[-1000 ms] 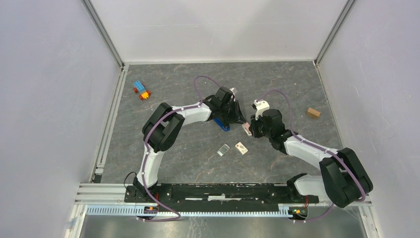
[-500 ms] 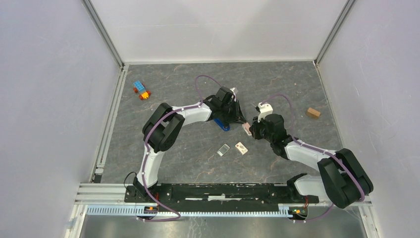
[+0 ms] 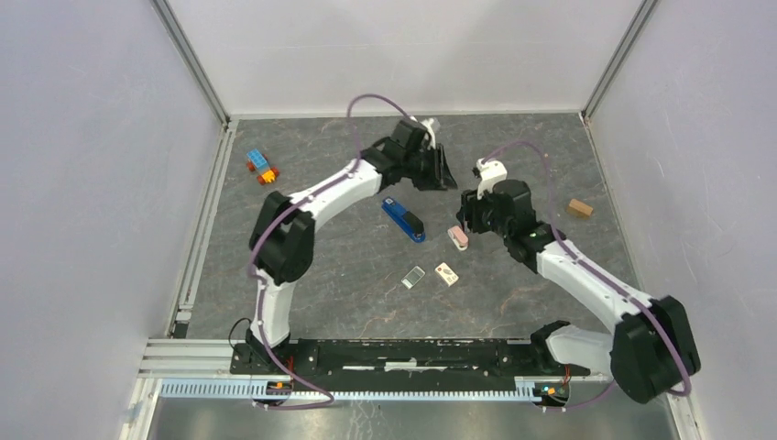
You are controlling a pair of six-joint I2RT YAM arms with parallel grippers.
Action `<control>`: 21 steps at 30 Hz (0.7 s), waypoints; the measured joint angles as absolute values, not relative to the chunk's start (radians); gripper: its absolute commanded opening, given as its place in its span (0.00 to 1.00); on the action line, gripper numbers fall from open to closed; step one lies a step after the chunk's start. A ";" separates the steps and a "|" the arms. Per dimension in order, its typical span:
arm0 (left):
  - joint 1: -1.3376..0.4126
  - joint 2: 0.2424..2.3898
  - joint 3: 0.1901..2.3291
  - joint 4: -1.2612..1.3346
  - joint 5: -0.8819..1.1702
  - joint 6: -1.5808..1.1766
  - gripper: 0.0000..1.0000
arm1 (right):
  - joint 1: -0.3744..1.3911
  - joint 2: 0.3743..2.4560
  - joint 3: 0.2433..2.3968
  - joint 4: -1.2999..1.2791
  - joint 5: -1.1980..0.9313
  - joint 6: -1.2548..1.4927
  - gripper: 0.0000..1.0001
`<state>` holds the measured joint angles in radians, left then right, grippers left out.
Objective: Load the staples into the stapler
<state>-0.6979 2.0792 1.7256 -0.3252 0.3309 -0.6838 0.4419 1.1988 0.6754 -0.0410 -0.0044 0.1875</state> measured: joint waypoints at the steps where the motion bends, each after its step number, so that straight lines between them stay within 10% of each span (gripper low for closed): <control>1: -0.688 2.053 1.731 -0.344 0.318 -0.667 0.43 | 0.442 1.176 0.703 -0.063 0.001 0.183 0.71; 3: -0.659 1.966 1.730 -0.400 0.287 -0.632 0.46 | 0.442 1.123 0.745 -0.110 0.012 0.176 0.94; 6: -0.620 1.813 1.699 -0.454 0.242 -0.584 0.56 | 0.442 1.012 0.776 -0.190 0.038 0.163 0.98; 8: -0.591 1.515 1.594 -0.542 0.154 -0.507 1.00 | 0.440 0.889 0.795 -0.297 0.081 0.163 0.98; 21: -0.607 0.735 1.095 -0.644 0.041 -0.445 1.00 | 0.438 0.562 0.719 -0.462 0.172 0.292 0.98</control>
